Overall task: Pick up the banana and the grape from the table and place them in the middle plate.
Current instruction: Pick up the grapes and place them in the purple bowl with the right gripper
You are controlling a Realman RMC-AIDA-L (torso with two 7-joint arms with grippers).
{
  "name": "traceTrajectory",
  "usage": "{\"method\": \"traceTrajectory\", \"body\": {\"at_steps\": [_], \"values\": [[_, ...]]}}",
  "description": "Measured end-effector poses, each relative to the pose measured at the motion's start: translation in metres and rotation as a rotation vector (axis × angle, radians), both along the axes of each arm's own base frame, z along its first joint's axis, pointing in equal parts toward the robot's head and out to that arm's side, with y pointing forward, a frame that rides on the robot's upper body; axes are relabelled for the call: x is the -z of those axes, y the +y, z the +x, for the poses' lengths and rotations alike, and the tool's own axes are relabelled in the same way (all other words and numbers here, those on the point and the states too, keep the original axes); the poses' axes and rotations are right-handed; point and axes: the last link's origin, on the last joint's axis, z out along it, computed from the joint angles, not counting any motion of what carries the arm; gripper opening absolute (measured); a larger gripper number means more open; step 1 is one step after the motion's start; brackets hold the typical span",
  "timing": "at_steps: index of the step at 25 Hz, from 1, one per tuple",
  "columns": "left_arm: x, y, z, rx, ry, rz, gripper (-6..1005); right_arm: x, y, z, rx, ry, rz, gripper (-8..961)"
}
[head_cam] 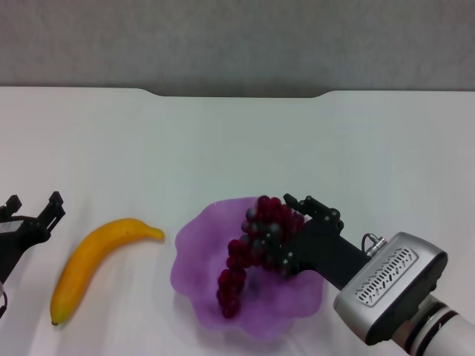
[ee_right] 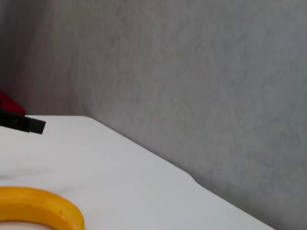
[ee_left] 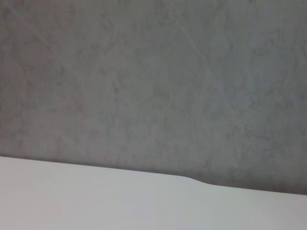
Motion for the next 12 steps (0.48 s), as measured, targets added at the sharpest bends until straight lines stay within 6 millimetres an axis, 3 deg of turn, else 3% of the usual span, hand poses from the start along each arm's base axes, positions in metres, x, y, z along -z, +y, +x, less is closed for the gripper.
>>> {"method": "traceTrajectory", "body": {"at_steps": [2, 5, 10, 12], "values": [[0.0, 0.0, 0.0, 0.0, 0.0, 0.0, 798, 0.0, 0.0, 0.0, -0.01, 0.004, 0.001, 379], [0.0, 0.0, 0.0, 0.0, -0.001, 0.0, 797, -0.002, -0.001, 0.0, -0.029, 0.022, 0.018, 585], [0.0, 0.0, 0.0, 0.0, 0.0, 0.0, 797, -0.014, 0.002, 0.007, -0.02, 0.123, 0.056, 821], [0.0, 0.0, 0.0, 0.0, -0.001, 0.0, 797, -0.019, 0.006, 0.009, -0.003, 0.179, 0.051, 840]]}}
